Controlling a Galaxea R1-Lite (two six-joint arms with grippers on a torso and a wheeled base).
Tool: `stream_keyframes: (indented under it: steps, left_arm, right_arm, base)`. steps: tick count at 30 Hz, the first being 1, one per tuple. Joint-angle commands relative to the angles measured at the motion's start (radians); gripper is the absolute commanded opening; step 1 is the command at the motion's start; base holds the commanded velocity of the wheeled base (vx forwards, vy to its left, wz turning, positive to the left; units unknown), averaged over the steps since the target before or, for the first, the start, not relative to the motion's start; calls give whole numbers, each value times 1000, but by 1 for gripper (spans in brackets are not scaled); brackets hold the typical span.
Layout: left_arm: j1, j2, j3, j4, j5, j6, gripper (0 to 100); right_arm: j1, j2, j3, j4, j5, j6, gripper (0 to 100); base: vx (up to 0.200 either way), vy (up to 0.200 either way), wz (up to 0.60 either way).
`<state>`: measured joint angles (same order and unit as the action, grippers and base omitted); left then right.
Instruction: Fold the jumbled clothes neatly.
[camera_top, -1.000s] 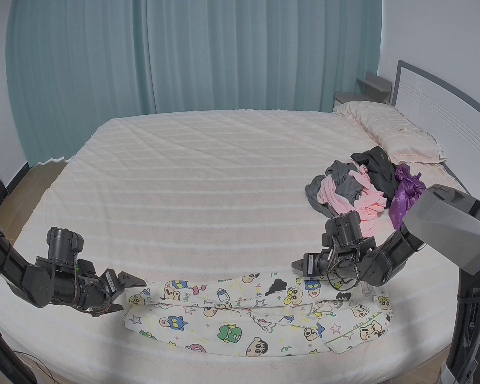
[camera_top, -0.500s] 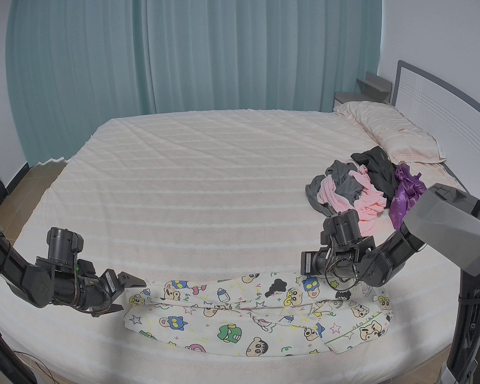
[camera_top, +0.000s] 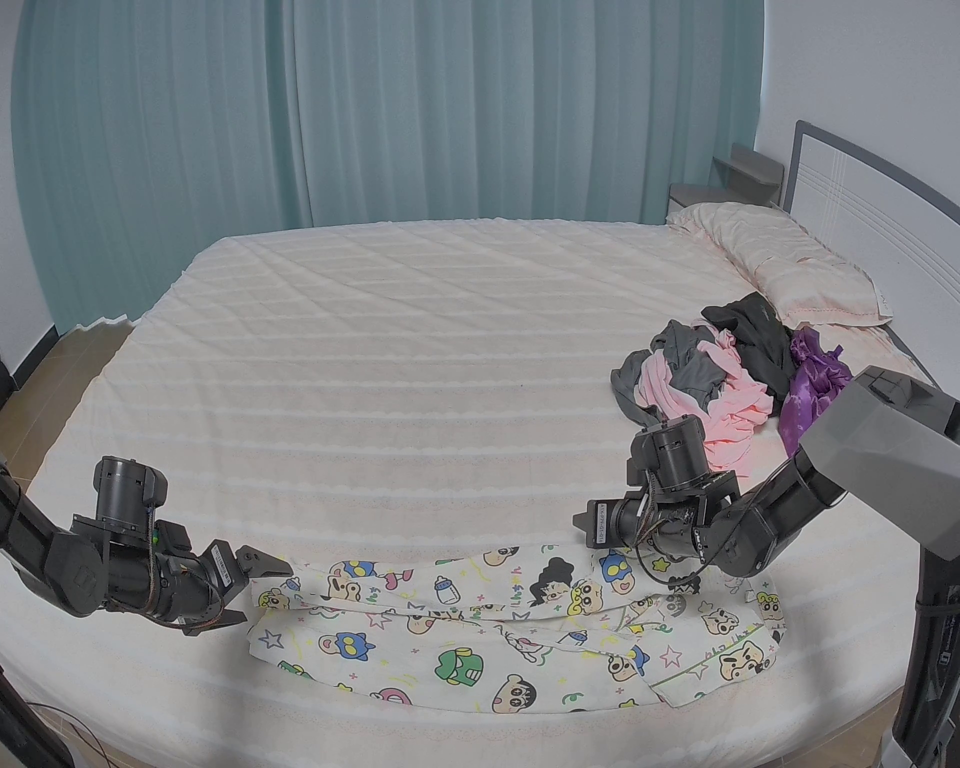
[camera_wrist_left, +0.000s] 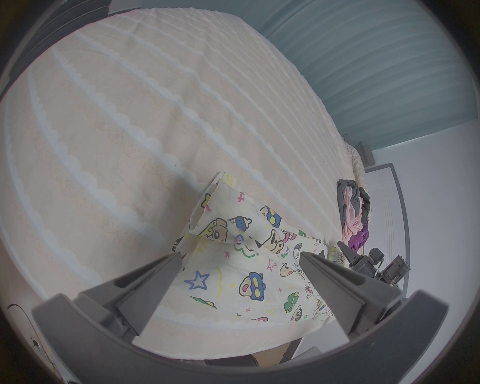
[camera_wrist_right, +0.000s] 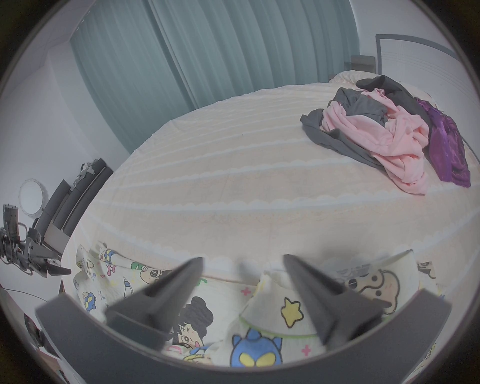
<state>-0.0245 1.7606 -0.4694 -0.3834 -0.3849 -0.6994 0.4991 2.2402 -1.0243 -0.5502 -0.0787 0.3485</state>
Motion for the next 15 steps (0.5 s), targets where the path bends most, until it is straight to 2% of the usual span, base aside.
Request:
stream_keyframes:
  steps: [1,5,15]
  left_arm:
    - [0,0,0,0,0,0,100]
    - [0,0,0,0,0,-2,100]
    - [0,0,0,0,0,-2,100]
  right_arm:
    - [-1,-14,0,-2,0,10,100]
    - [-24,-67,16,-2,-1,33,100]
    - [-76,-208,227,0,10,202,100]
  base:
    - [0,0,0]
    - [0,0,0]
    - [0,0,0]
